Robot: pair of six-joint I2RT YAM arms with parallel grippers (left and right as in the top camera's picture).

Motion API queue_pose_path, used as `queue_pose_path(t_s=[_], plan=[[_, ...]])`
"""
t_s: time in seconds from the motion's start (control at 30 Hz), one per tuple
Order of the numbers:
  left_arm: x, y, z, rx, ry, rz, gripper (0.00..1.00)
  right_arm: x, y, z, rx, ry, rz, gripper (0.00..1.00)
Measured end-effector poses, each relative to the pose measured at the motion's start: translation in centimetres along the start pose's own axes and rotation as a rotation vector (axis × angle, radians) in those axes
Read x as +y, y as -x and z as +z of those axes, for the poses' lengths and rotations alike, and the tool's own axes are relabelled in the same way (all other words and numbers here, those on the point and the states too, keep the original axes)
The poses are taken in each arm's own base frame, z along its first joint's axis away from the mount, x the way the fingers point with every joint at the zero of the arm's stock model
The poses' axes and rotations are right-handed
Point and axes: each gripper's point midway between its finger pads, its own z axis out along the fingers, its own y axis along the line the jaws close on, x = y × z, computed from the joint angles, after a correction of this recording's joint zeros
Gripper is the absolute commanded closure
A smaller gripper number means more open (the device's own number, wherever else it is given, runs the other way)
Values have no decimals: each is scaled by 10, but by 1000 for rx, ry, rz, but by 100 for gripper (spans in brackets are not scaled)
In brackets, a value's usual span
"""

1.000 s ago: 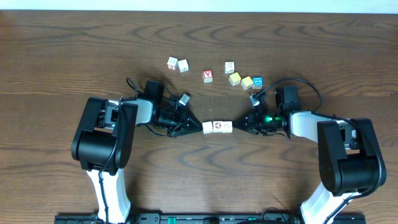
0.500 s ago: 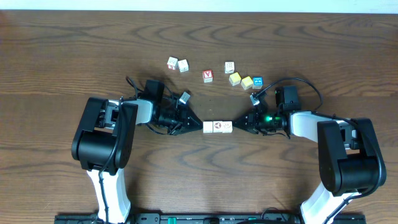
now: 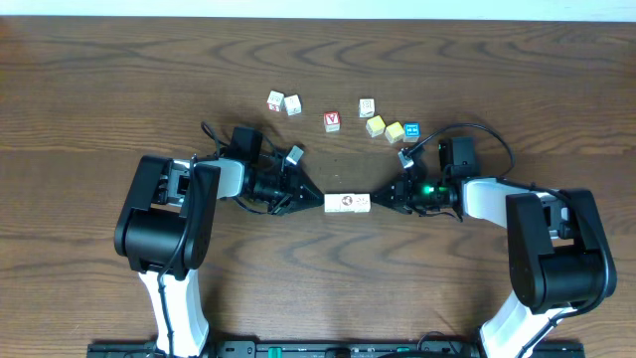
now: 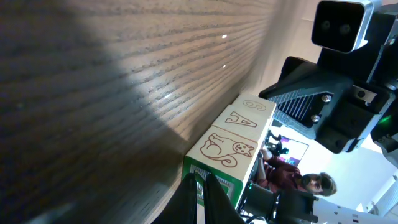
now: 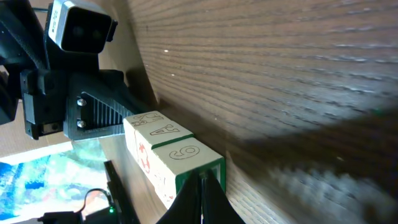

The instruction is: Lift 3 blocks

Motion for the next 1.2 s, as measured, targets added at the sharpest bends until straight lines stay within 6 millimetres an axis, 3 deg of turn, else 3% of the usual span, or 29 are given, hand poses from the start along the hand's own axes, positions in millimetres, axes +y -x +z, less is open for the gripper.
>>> queue_pose_path(t_s=[1.2], plan=[[-2,-4,7,15,9,-8,93,-4,0,0,-5,-21,27,99]])
